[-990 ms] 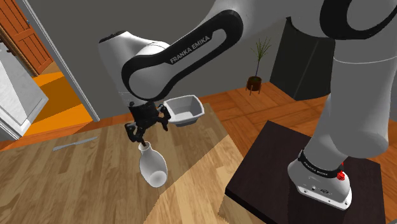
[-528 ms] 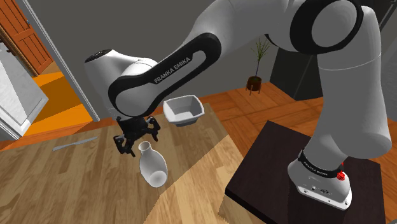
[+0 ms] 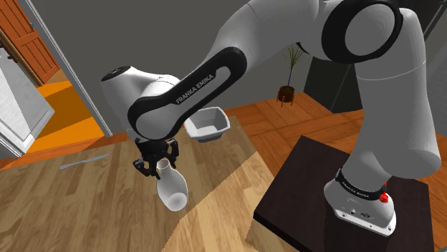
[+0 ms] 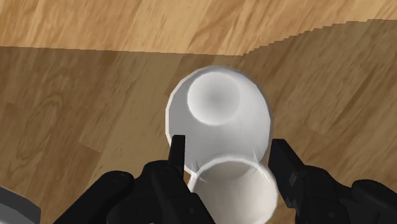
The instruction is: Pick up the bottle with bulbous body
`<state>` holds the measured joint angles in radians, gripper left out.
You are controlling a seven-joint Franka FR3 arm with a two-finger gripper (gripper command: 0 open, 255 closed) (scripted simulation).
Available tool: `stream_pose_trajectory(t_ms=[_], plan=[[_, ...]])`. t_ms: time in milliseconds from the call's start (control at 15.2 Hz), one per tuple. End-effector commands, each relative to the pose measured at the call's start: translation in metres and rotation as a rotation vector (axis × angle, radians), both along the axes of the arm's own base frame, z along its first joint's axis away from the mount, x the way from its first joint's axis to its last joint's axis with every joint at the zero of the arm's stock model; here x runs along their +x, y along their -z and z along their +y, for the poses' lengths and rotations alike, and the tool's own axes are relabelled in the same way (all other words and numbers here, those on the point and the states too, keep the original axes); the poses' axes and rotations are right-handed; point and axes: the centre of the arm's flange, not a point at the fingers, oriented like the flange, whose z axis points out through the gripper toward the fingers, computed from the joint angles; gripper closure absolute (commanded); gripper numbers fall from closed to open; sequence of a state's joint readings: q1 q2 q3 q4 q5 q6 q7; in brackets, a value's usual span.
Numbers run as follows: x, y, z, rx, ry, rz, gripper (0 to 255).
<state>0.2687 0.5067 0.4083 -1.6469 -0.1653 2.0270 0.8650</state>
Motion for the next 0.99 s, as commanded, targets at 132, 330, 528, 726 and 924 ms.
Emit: stream_pose_trajectory(t_ms=[132,330,528,726,924], plan=[[0.000,0.001,-0.001,-0.001,0.000,0.002,255],[0.000,0.001,-0.001,-0.001,0.000,0.002,255],[0.000,-0.010,0.000,-0.001,0.000,0.002,255],[0.000,-0.025,0.000,-0.001,0.000,0.002,255],[0.000,-0.041,0.000,-0.001,0.000,0.002,255]])
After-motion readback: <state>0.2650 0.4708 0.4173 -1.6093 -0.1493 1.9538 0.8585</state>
